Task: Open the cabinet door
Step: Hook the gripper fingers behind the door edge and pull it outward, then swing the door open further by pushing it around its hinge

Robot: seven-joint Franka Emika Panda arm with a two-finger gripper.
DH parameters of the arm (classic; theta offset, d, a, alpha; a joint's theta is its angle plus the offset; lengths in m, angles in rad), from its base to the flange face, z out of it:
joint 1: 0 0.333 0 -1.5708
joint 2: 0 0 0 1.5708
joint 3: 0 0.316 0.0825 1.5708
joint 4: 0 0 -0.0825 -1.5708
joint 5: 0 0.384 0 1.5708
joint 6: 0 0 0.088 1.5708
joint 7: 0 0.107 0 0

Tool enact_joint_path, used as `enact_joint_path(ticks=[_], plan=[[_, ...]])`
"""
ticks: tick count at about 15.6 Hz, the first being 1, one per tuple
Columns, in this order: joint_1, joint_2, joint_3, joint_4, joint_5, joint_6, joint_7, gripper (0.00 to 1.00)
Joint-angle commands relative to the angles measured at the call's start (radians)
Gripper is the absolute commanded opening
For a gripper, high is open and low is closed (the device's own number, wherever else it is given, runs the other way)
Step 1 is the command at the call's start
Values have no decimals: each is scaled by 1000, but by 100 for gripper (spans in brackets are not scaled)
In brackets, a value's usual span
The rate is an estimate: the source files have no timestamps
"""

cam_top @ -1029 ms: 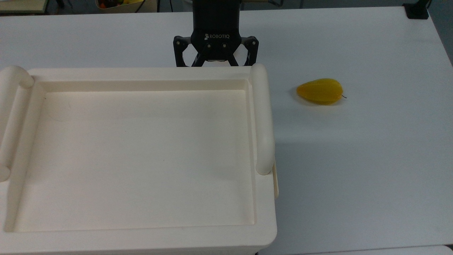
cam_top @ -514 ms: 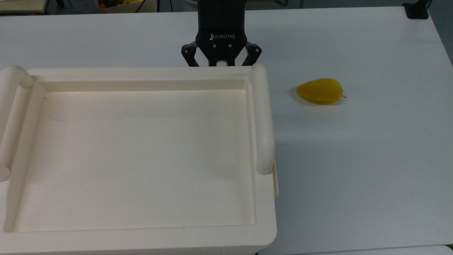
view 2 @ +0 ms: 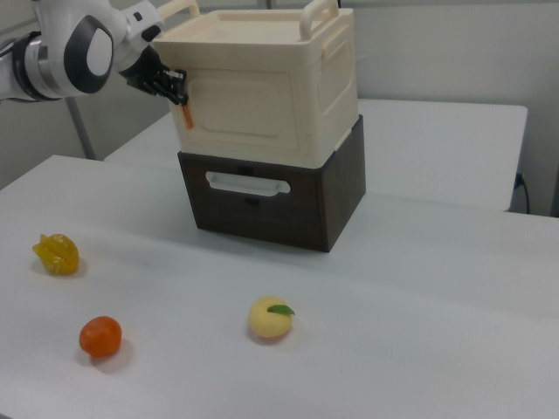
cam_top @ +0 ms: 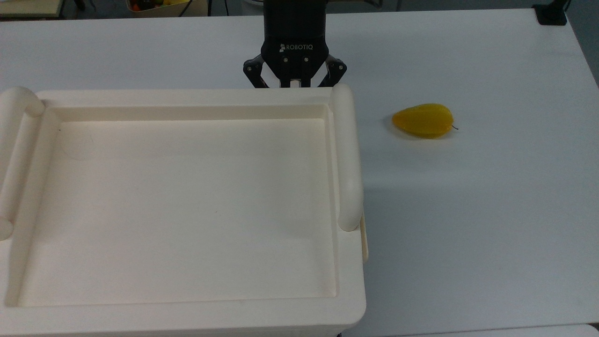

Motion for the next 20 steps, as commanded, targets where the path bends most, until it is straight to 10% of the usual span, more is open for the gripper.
enact_joint_path(ticks=[1,7,14,20], plan=[[3,-41,-10,-9,-11,-114,9,13],[4,-83,-4,-11,3,-241,10,18],[-7,-153,-7,-2,55,-443,9,88],[-8,-161,-18,79,50,-447,-4,100]])
